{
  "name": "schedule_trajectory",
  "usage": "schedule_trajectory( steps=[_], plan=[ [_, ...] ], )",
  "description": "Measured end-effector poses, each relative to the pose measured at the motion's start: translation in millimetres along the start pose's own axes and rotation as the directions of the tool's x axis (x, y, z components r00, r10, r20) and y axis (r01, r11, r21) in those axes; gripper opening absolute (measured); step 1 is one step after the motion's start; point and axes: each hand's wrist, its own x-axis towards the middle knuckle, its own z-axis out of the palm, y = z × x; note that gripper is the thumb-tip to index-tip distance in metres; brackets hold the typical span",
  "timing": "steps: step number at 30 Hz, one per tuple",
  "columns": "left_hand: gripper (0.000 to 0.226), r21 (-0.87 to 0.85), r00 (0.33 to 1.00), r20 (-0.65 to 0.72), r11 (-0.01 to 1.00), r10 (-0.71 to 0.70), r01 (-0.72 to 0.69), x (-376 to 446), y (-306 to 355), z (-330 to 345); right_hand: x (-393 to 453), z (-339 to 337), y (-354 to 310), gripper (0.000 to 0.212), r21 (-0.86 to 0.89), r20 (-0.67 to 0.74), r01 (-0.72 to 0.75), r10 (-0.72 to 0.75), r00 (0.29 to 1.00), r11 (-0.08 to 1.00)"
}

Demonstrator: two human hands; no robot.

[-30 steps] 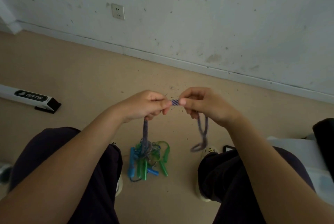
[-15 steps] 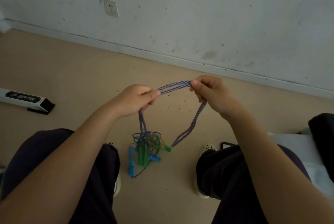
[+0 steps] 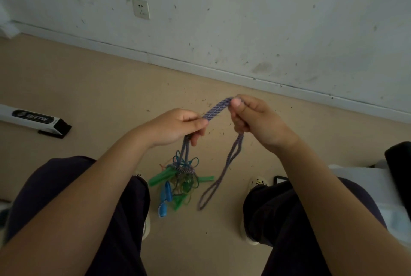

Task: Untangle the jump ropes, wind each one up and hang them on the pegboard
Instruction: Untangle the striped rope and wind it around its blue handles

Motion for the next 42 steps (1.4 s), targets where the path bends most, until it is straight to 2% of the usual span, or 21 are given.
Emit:
schedule_trajectory(
  steps=[2,5,9,12,14,15,18,21,23,25,27,29,31,34,37,40,42],
  plan=[
    [0.039,0.143,0.994,0.049,0.986,-0.098,0.090,1,-8,-4,1,-9,-1,0.031,0.005,-0.113,0.021,-0.021,0.993,1.000],
    [0.042,0.121,0.996,0.003,0.988,-0.092,0.091,-1,-11,-10,-2,-25,-5,0.032,-0.114,-0.153,-0.032,0.014,0.988,0.993],
    [0.041,0.025,1.000,-0.015,0.999,0.020,-0.020,-5,0,0,-8,-20,-8,0.039,-0.219,0.014,-0.094,0.100,0.995,0.971],
    [0.035,-0.031,0.996,0.005,0.995,0.090,-0.090,-5,5,11,-9,-3,-6,0.038,-0.332,0.221,-0.154,0.236,0.946,0.931],
    [0.025,-0.058,0.994,0.028,0.993,0.108,-0.106,-5,6,10,-9,3,-6,0.038,-0.321,0.305,-0.166,0.268,0.914,0.932],
    [0.019,-0.071,0.993,0.048,0.992,0.108,-0.104,-4,6,9,-8,4,-6,0.037,-0.268,0.304,-0.159,0.240,0.922,0.950],
    [0.010,-0.006,0.991,0.132,1.000,0.022,-0.021,-1,0,4,-6,-1,-5,0.036,-0.121,0.180,-0.086,0.107,0.978,0.989],
    [0.014,0.298,0.964,0.196,0.948,-0.178,0.114,0,-10,-7,-4,-10,-5,0.035,-0.019,-0.015,-0.024,0.024,1.000,1.000],
    [0.016,0.366,0.964,0.146,0.917,-0.224,0.157,-1,-15,-13,-3,-19,-8,0.037,-0.081,-0.169,0.003,-0.017,0.986,0.997],
    [0.018,0.287,0.985,0.037,0.946,-0.169,0.151,0,-17,-15,-5,-26,-12,0.034,-0.206,-0.251,-0.009,-0.044,0.967,0.979],
    [0.016,0.202,0.993,-0.040,0.972,-0.112,0.117,-1,-13,-11,-7,-28,-13,0.027,-0.242,-0.211,-0.037,-0.015,0.977,0.970],
    [0.013,0.146,0.994,-0.086,0.986,-0.065,0.078,-1,-7,-4,-8,-21,-12,0.030,-0.244,-0.105,-0.081,0.057,0.993,0.966],
    [0.014,0.082,0.993,-0.117,0.996,-0.021,0.031,-1,-1,3,-7,-8,-8,0.039,-0.310,-0.002,-0.136,0.143,0.990,0.941],
    [0.012,0.002,0.990,-0.134,0.999,0.040,-0.040,0,1,7,-3,8,-3,0.032,-0.422,0.105,-0.137,0.198,0.975,0.896],
    [0.005,-0.024,0.994,-0.102,0.998,0.050,-0.053,3,1,7,0,11,-4,0.026,-0.339,0.041,-0.070,0.088,0.995,0.938],
    [0.005,0.064,0.999,-0.051,0.998,0.016,-0.013,5,3,6,2,11,-1,0.024,-0.215,-0.042,0.015,-0.024,0.999,0.977],
    [0.004,0.082,0.997,-0.081,0.997,0.013,-0.006,6,3,7,4,11,2,0.023,-0.211,-0.086,0.040,-0.059,0.995,0.977]
  ],
)
